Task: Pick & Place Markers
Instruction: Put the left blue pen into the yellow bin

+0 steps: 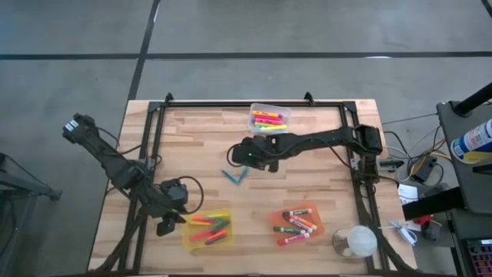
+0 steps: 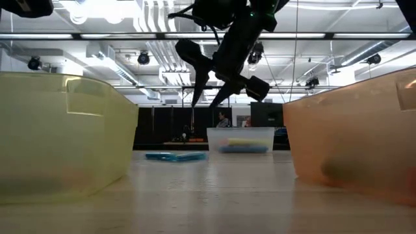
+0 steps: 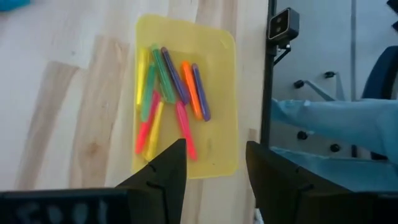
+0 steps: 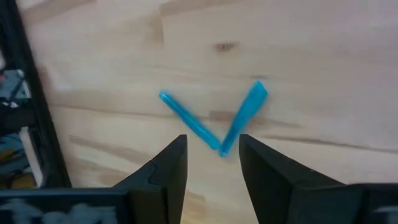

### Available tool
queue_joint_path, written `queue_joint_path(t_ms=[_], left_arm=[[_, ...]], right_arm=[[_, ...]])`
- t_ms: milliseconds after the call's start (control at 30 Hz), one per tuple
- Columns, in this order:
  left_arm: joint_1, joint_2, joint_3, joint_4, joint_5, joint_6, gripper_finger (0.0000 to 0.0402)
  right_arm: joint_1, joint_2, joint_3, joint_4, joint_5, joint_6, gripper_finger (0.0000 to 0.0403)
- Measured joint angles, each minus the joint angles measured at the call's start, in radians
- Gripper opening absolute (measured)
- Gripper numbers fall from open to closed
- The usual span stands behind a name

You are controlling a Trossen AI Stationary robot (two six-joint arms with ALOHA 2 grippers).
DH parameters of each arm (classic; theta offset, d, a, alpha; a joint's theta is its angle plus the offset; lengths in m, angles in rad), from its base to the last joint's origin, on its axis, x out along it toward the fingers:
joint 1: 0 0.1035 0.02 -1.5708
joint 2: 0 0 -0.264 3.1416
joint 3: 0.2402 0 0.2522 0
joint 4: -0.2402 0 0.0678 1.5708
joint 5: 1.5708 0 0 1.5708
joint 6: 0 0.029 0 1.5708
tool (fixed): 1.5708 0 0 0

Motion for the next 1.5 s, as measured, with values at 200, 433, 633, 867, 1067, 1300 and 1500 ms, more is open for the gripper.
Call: queue_joint_path(t_ms=[200, 433, 633, 867, 1067, 1300, 1500], left_arm=[[0.013, 0.014, -0.013, -0.006, -0.045, 0.111, 0.0158], [0.175, 0.015, -0.013, -0.012, 0.017, 0.219, 0.0158], [0.383, 0.041, -0.013, -0.023, 0.076, 0.382, 0.0158], [0.6, 0.15, -0.012, 0.037, 0.224, 0.573, 0.0158], [0.731, 0.32, -0.012, 0.059, 0.245, 0.724, 0.0158], [0.786, 0.498, 0.037, 0.097, 0.224, 0.851, 0.0158], [0.787, 0.627, 0.175, 0.066, 0.233, 0.93, 0.0158]], right_arm=[[0.006, -0.012, 0.043, 0.039, -0.036, -0.097, 0.0125], [0.08, -0.047, 0.119, 0.025, -0.091, -0.163, 0.0117], [0.179, -0.109, 0.212, 0.031, -0.038, -0.312, 0.0118], [0.28, -0.14, 0.379, 0.037, 0.079, -0.716, 0.0111], [0.301, -0.138, 0.533, 0.031, 0.09, -0.83, 0.0104], [0.312, -0.138, 0.615, 0.032, 0.09, -0.874, 0.0106], [0.326, -0.137, 0.598, 0.03, 0.088, -0.868, 0.01]])
